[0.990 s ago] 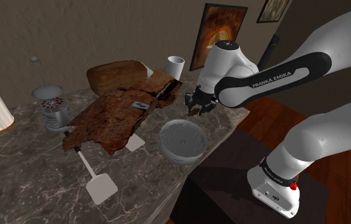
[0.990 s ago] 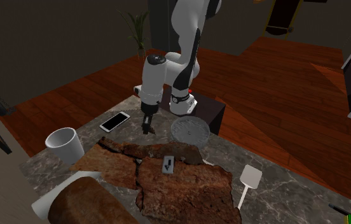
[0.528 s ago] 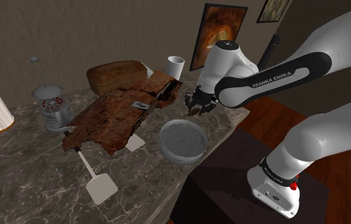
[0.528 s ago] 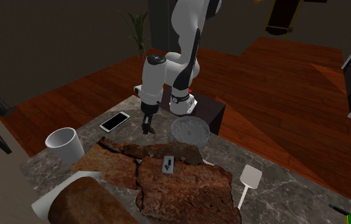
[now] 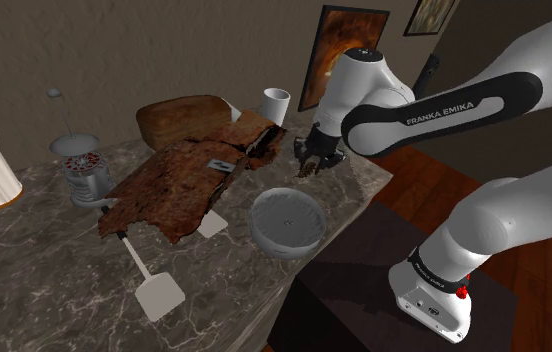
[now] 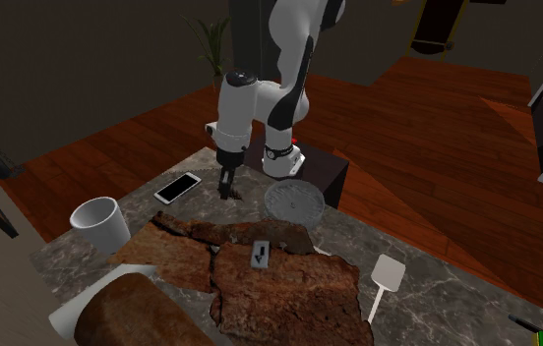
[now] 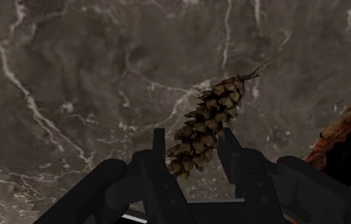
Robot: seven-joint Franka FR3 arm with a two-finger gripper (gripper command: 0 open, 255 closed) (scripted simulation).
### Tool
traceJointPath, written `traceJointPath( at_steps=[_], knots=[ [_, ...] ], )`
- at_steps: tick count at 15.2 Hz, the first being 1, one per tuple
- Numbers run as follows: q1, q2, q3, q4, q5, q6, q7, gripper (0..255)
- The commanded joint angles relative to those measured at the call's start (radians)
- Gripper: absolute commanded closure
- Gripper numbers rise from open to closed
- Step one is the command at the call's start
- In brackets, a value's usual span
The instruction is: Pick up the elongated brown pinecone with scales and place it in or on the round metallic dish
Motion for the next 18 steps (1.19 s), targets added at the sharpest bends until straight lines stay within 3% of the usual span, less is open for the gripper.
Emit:
traceJointPath(
  at_steps=[1,18],
  knots=[
    [0.005,-0.019,-0.009,0.018,0.005,-0.037,-0.008,255],
    [0.036,-0.133,-0.051,0.154,0.025,-0.285,-0.033,255]
  ],
)
